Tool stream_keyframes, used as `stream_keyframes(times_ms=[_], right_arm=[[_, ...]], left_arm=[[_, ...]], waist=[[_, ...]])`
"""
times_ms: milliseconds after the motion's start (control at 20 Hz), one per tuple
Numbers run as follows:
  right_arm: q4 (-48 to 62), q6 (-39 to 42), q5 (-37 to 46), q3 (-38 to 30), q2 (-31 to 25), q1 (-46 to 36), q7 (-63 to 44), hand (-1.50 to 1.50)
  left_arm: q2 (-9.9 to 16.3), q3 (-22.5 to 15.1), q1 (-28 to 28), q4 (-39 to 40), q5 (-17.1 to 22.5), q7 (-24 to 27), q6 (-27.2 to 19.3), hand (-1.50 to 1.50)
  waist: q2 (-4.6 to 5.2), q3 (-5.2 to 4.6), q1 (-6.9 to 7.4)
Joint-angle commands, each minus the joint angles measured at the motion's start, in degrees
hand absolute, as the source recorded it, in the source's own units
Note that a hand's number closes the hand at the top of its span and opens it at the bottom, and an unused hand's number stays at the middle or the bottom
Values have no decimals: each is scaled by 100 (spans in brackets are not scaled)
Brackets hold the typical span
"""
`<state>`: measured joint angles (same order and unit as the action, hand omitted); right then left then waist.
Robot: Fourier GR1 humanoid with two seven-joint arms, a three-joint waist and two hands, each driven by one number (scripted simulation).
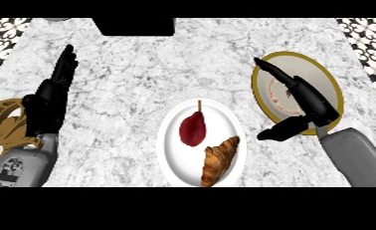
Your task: Pick the pear from the plate and place it in the bowl
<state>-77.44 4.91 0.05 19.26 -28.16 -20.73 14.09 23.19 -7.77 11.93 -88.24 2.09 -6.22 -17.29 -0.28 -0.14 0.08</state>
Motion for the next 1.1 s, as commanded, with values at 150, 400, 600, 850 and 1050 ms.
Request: stream_keyframes(times_ms=[150,400,600,850,1050], right_arm=[[-429,683,573,731,144,-927,-1818,-150],[-269,1051,712,931,777,-1267,-2438,-150],[-270,1130,1167,1236,1160,-1243,-2814,-150],[-282,1644,1430,1352,1228,-1213,-3369,-150],[582,1673,1802,1294,1793,-1657,-3689,-150]], left_arm=[[13,139,152,-17,48,-163,175,0],[18,224,7,-307,-57,-297,228,0],[-45,180,-195,-678,-177,-482,249,0],[-341,307,-1,42,-315,-51,199,0],[-362,198,16,-324,-509,-293,242,0]], waist=[[18,8,33],[25,13,61],[20,14,63],[25,11,8],[32,13,52]])
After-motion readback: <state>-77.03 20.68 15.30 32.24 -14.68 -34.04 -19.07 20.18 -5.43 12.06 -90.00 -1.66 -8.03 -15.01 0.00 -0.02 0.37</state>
